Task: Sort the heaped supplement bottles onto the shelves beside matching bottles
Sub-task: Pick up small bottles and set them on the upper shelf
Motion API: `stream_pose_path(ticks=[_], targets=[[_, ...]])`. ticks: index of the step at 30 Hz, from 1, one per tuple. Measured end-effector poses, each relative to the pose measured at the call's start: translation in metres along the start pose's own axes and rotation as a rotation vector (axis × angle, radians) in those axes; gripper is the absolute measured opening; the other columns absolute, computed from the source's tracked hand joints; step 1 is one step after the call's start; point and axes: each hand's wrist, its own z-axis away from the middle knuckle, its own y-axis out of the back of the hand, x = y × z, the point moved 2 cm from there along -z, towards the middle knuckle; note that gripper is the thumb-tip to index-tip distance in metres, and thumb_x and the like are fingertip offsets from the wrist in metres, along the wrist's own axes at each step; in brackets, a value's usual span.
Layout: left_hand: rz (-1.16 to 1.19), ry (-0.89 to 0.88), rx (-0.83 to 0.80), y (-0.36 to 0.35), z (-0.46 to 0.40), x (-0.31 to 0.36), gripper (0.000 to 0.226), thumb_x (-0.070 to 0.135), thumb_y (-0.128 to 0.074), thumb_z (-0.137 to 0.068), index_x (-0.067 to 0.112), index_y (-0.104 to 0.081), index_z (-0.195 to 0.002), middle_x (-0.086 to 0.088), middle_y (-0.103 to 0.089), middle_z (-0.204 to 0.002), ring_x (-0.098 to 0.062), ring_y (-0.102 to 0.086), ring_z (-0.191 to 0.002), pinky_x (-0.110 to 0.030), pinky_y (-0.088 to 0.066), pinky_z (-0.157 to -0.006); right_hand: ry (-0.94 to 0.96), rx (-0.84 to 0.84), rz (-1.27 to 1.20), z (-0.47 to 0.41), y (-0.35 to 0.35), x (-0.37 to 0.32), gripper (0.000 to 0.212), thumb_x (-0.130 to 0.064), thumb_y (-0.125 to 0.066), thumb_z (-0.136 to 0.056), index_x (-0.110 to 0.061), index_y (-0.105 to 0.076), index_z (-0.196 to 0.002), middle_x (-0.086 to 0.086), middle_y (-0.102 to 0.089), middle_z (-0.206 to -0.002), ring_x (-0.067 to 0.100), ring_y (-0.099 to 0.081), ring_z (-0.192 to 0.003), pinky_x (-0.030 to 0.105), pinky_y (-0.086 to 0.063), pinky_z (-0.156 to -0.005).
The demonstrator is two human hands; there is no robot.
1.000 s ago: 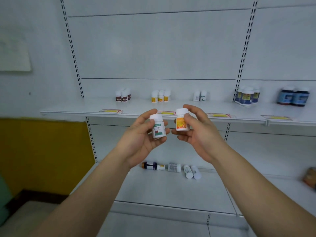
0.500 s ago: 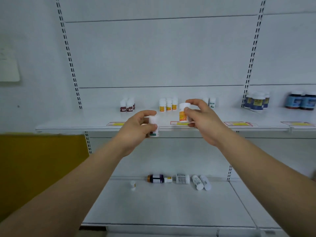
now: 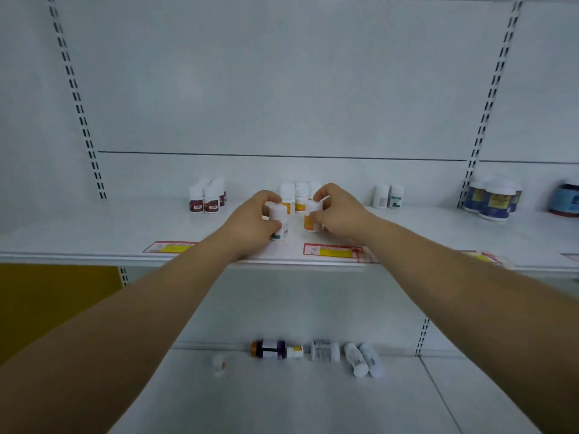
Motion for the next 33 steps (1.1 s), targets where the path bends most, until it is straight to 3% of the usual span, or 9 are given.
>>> stream_pose_path(ticks=[5, 16, 22, 26, 30, 33], targets=[[-0.076, -0.001, -0.03, -0.006, -0.028, -0.007, 0.04, 0.008, -0.061, -0.086, 0.026, -0.05, -0.12, 0.001, -0.057, -0.106, -0.017, -0.059, -0.086, -0.014, -0.042, -0.065, 0.097, -0.048, 0.233, -0.049, -0.006, 0.008, 0.036, -0.019, -0.065, -0.086, -0.017, -0.049, -0.118, 0.005, -0.058, -0.102, 0.022, -0.054, -0.089, 0.028, -0.039, -0.074], [-0.036, -0.072, -0.049, -0.013, -0.031, -0.022, 0.038, 0.014, -0.063, -0.087, 0.035, -0.047, -0.114, 0.001, -0.059, -0.108, -0.018, -0.061, -0.088, -0.024, -0.044, -0.079, 0.077, 0.021, 0.346, -0.067, -0.016, 0.014, 0.034, -0.022, -0.058, -0.09, -0.014, -0.043, -0.12, 0.009, -0.062, -0.106, 0.026, -0.057, -0.092, 0.032, -0.043, -0.074], [-0.037, -0.095, -0.061, -0.011, -0.032, -0.019, 0.044, 0.014, -0.063, -0.087, 0.031, -0.045, -0.123, -0.001, -0.057, -0.107, -0.02, -0.061, -0.088, -0.026, -0.044, -0.079, 0.004, 0.016, 0.387, -0.034, 0.001, 0.006, 0.046, -0.043, -0.056, -0.092, -0.017, -0.046, -0.128, 0.006, -0.058, -0.118, 0.022, -0.051, -0.099, 0.029, -0.037, -0.079], [0.087, -0.125, -0.093, -0.018, -0.029, 0.003, 0.048, 0.009, -0.065, -0.085, 0.027, -0.047, -0.125, 0.002, -0.056, -0.106, -0.018, -0.058, -0.087, -0.023, -0.044, -0.074, -0.101, 0.008, 0.47, 0.001, 0.034, 0.021, 0.046, -0.052, -0.052, -0.091, -0.023, -0.052, -0.127, 0.003, -0.054, -0.131, 0.022, -0.052, -0.116, 0.029, -0.037, -0.089], [0.497, -0.035, -0.29, -0.045, -0.021, 0.038, 0.043, -0.007, -0.055, -0.088, 0.024, -0.051, -0.118, -0.011, -0.059, -0.109, -0.021, -0.061, -0.088, -0.031, -0.054, -0.081, -0.208, 0.029, 0.506, 0.031, 0.073, 0.05, 0.047, -0.053, -0.053, -0.09, -0.022, -0.054, -0.126, 0.004, -0.054, -0.133, 0.023, -0.05, -0.119, 0.028, -0.035, -0.092], [0.534, -0.034, -0.36, -0.068, -0.026, 0.058, 0.044, -0.01, -0.052, -0.089, 0.025, -0.052, -0.117, -0.012, -0.061, -0.109, -0.021, -0.062, -0.09, -0.031, -0.054, -0.083, -0.255, 0.039, 0.518, 0.045, 0.103, 0.076, 0.047, -0.052, -0.053, -0.09, -0.021, -0.055, -0.125, 0.003, -0.053, -0.134, 0.022, -0.05, -0.118, 0.027, -0.035, -0.089]])
